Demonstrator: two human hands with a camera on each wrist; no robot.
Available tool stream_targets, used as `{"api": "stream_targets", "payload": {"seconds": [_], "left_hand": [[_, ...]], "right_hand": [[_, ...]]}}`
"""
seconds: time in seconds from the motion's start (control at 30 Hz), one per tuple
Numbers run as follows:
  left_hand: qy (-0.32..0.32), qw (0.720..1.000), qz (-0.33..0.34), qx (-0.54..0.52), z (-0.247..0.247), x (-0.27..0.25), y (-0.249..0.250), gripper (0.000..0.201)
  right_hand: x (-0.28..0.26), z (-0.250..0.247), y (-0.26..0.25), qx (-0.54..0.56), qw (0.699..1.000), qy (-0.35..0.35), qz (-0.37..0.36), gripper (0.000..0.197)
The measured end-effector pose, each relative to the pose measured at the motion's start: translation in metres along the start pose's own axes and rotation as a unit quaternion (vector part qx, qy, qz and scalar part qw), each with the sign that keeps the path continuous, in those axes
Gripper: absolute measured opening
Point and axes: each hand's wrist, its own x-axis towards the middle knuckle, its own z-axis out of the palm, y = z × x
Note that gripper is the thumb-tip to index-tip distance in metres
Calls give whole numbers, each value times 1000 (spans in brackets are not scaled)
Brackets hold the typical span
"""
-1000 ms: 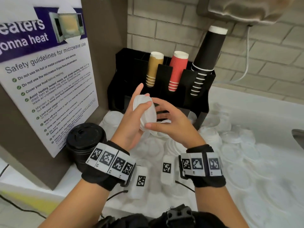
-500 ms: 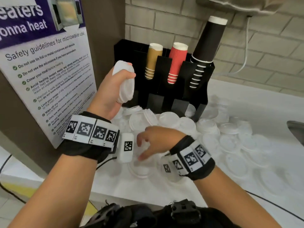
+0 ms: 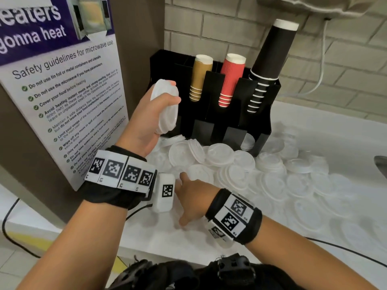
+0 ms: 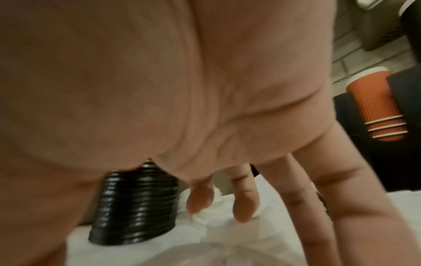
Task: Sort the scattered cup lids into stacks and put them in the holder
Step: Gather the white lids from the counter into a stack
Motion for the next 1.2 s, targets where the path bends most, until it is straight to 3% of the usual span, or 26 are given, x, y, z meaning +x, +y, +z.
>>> {"api": "stream_targets", "payload": {"seconds": [0.3,0.4,0.47,0.53,0.6,0.63,0.73,0.8,1.2], "left_hand": [[16,999,-12,43,11,-1,-9,45],[27,999,-12,36,13,-4,-15,40],[43,998,-13,35,16,-7,-20,36],[55,998,-21,34,20,-10,-28,31],[44,998,-38,24,26,-14,-35,26],[22,998,-52,8,30,-17,-37,31],[-65,995,-65,-24,40,-23,-42,67],[-89,993,-67,-28,46,-25,-41,74],[-36,996,-47,-66,65,-29,-44,79]], "right_hand": [[-13,-51,63,159,984,-52,-59,62],[-26,-60,90,253,966,40,-40,55],[-35,-59,102,356,918,170,-35,52],[-42,-54,106,475,828,293,-55,50],[-46,-48,102,543,755,356,-93,52],[-48,-44,98,547,741,373,-111,53],[-48,-35,86,522,736,405,-150,57],[-48,-32,83,530,723,411,-167,58],[-53,-29,74,536,700,433,-185,59]]}}
